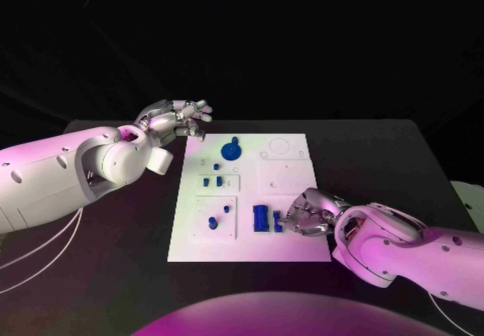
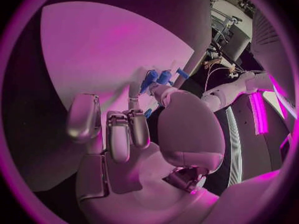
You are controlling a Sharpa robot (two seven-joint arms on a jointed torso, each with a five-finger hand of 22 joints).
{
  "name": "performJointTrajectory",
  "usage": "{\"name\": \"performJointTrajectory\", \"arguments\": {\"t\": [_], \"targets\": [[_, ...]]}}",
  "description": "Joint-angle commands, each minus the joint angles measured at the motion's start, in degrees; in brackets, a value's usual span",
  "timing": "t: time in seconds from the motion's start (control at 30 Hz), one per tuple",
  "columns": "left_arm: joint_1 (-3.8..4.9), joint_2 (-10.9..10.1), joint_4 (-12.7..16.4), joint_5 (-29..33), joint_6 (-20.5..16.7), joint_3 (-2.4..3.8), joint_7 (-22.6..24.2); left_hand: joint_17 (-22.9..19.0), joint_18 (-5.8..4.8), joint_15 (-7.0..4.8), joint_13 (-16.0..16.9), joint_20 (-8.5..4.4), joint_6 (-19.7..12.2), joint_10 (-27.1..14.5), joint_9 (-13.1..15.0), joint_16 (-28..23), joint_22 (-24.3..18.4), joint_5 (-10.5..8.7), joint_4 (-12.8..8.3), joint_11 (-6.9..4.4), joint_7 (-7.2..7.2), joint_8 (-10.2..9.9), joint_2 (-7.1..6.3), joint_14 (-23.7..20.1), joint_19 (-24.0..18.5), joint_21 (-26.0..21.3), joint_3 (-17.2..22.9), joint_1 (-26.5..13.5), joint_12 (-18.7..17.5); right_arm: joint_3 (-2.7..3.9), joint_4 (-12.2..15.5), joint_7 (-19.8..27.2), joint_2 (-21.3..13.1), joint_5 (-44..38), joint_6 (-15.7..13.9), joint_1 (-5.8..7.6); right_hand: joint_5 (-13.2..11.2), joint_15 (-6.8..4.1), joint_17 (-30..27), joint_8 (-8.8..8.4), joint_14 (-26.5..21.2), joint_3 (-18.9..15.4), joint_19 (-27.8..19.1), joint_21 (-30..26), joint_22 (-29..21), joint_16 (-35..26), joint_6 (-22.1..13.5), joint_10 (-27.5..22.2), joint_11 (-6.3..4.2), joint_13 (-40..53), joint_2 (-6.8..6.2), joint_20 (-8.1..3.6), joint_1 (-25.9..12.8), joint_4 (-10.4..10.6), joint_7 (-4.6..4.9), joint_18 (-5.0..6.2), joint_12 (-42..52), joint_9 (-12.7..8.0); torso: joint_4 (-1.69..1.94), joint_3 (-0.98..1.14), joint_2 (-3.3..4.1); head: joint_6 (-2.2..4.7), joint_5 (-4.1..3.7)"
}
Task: Assemble the parts on the task board
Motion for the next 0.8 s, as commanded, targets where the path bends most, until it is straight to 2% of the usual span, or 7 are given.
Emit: {"name": "performJointTrajectory", "arguments": {"t": [0.03,0.13,0.17,0.27,0.4,0.8], "targets": [[0.03,0.01,0.15,0.08,0.68,0.04,0.32,-0.05,0.53,-0.11,0.01,0.01,-0.38,-0.46,0.07,0.24,-0.05,-0.22,0.08,0.04,-0.1,0.29,0.57,-0.31,0.28,-0.3,-0.3,-0.1,0.3,-0.02,0.45,1.95,-0.47,-0.07,2.55,-0.08,-0.32,0.42,15.1,-0.3,5.97,-2.13,0.1,-0.2,8.56,0.36,-0.05,2.37,0.42,9.13,-0.06,0.05,1.39,0.16,0.14,0.01,-0.3,-0.06,-0.07,0.04,-0.01,-0.05,0.08],[0.03,0.0,0.16,0.08,0.7,0.04,0.32,-0.05,0.53,-0.11,0.01,0.01,-0.38,-0.46,0.07,0.24,-0.05,-0.22,0.08,0.04,-0.1,0.29,0.57,-0.31,0.28,-0.3,-0.3,-0.1,0.3,-0.02,0.65,2.64,-0.89,-0.24,2.91,-0.11,-0.4,0.49,15.1,-0.35,5.97,-5.56,0.12,-0.11,8.59,0.36,0.09,2.4,0.48,9.19,0.19,0.07,1.6,1.45,0.23,-0.02,-0.25,-0.07,-0.04,0.05,0.02,0.0,0.08],[0.03,0.0,0.15,0.08,0.7,0.04,0.32,-0.05,0.53,-0.11,0.01,0.01,-0.38,-0.46,0.07,0.24,-0.05,-0.22,0.08,0.04,-0.1,0.29,0.57,-0.31,0.28,-0.3,-0.3,-0.1,0.3,-0.02,0.73,2.88,-1.02,-0.29,2.97,-0.13,-0.38,0.51,15.1,-0.44,5.97,-9.45,0.12,-0.13,8.59,0.36,0.18,2.42,0.49,9.24,1.19,0.1,1.84,1.77,0.22,-0.02,-0.22,-0.11,-0.01,0.02,0.01,-0.03,0.07],[0.03,0.0,0.15,0.08,0.7,0.04,0.31,-0.05,0.53,-0.11,0.01,0.01,-0.38,-0.46,0.07,0.24,-0.05,-0.22,0.08,0.04,-0.1,0.29,0.57,-0.31,0.28,-0.3,-0.3,-0.1,0.3,-0.02,0.8,3.12,-1.13,-0.34,2.95,-0.16,-0.41,0.48,15.1,-0.55,5.97,-11.83,0.15,-0.05,8.61,0.36,0.25,2.45,0.49,9.29,2.0,0.08,2.1,1.87,0.21,-0.03,-0.17,-0.17,-0.02,0.04,0.02,0.0,0.06],[0.03,0.0,0.15,0.07,0.7,0.04,0.3,-0.05,0.53,-0.11,0.01,0.01,-0.38,-0.46,0.07,0.24,-0.05,-0.22,0.08,0.04,-0.1,0.29,0.57,-0.31,0.28,-0.3,-0.3,-0.1,0.3,-0.02,0.83,3.15,-1.17,-0.45,2.82,-0.18,-0.41,0.47,15.1,-0.6,5.97,-12.68,0.16,-0.04,8.62,0.36,0.33,2.45,0.48,9.28,2.5,0.07,1.92,1.96,0.21,-0.03,-0.2,-0.21,0.05,0.02,0.05,-0.03,0.0],[0.03,0.09,0.06,0.06,0.72,0.04,0.29,-0.05,0.53,-0.11,0.01,0.01,-0.38,-0.46,0.07,0.24,-0.05,-0.22,0.08,0.04,-0.1,0.29,0.57,-0.31,0.28,-0.3,-0.3,-0.1,0.3,-0.02,0.26,2.75,-0.54,-0.52,3.87,-0.2,-0.37,0.46,15.1,-0.63,5.97,-12.97,0.15,-0.06,8.61,0.36,0.38,2.49,0.45,9.36,2.87,0.07,2.07,1.87,0.15,-0.02,-0.1,-0.24,0.05,-0.04,0.04,-0.15,0.01]]}}
